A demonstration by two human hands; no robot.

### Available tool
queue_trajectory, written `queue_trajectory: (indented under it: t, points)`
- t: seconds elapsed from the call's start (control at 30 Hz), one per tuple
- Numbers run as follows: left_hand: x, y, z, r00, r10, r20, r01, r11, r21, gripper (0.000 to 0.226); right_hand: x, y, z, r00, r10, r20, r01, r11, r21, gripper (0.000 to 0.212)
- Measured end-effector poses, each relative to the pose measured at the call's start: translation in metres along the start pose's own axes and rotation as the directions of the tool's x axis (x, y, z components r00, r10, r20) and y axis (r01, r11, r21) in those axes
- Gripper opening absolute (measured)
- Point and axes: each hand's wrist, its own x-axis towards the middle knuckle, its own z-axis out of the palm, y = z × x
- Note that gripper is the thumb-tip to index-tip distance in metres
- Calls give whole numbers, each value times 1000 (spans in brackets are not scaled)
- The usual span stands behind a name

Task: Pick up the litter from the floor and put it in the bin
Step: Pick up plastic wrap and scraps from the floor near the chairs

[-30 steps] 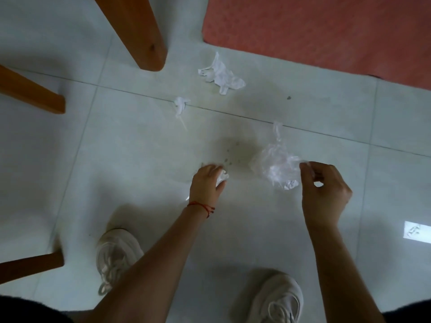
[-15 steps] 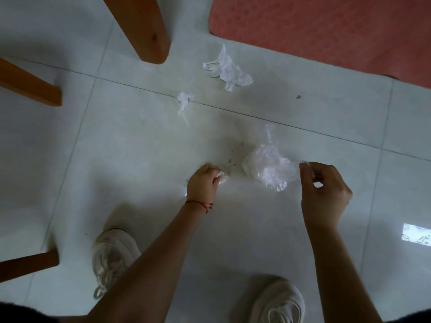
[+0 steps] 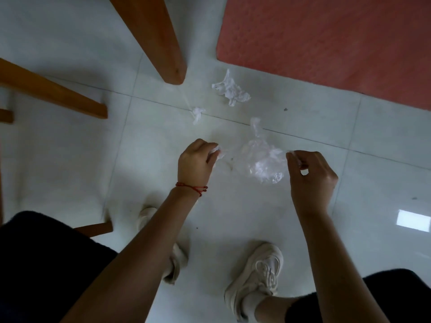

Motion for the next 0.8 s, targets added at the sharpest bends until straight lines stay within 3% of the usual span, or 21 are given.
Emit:
queue_trajectory:
  t: [0.47, 0.8]
  points:
    - [-12, 178, -215, 998, -28, -53, 30, 999, 37, 10, 24, -176, -197, 996, -77, 40, 74, 995, 72, 3]
    - [-68, 284, -311, 974, -93, -206, 113, 989, 90, 17, 29, -239, -314, 941, -291, 174, 272, 954, 125, 3]
